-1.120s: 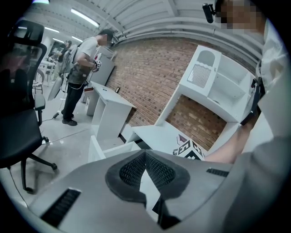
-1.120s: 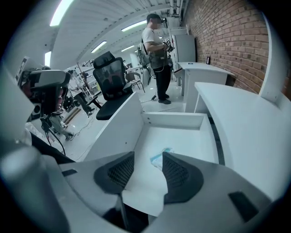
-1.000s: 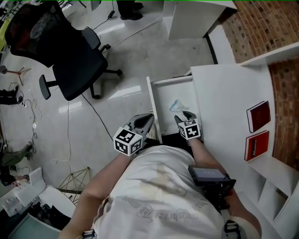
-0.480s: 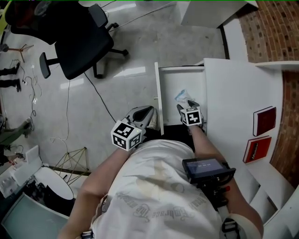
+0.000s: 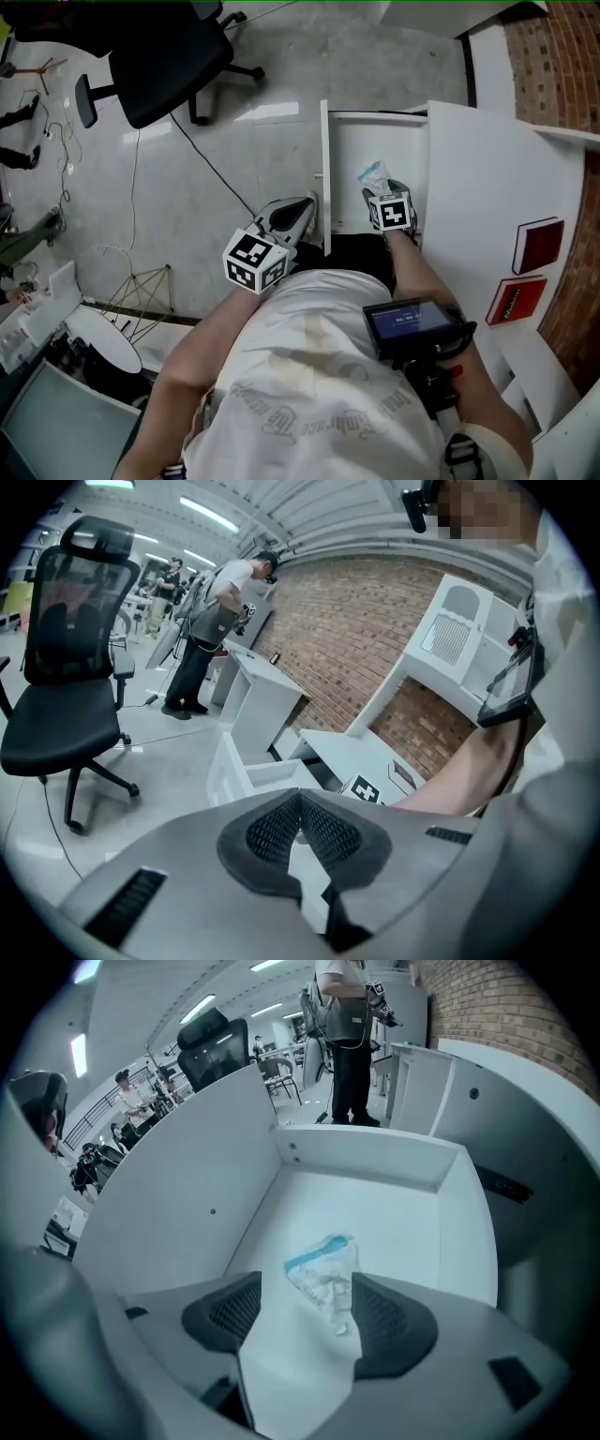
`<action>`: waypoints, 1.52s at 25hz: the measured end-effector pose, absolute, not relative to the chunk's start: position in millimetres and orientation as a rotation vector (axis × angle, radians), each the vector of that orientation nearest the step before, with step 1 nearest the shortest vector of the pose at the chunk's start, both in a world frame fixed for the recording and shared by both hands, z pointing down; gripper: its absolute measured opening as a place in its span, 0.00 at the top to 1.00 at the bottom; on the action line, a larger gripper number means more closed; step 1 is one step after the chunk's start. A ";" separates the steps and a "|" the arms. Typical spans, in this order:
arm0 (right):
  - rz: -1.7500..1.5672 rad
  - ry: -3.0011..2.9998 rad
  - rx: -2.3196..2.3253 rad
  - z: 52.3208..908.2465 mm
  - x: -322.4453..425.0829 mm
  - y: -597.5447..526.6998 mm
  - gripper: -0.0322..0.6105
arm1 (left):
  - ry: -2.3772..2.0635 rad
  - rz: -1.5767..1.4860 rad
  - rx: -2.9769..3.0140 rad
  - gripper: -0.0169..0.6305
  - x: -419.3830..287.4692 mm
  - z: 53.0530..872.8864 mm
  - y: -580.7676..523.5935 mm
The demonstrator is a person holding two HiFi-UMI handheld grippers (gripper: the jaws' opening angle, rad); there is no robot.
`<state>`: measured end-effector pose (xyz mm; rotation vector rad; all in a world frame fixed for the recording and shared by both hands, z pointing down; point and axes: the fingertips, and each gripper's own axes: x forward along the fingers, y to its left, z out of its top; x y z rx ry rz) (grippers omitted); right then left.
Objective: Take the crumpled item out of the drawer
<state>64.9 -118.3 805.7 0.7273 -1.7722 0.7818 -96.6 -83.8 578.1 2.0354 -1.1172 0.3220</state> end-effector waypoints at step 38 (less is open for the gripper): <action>0.763 -1.706 0.664 845.5 72.0 -127.9 0.73 | -1.117 0.387 1.975 0.94 -100.8 596.3 -75.0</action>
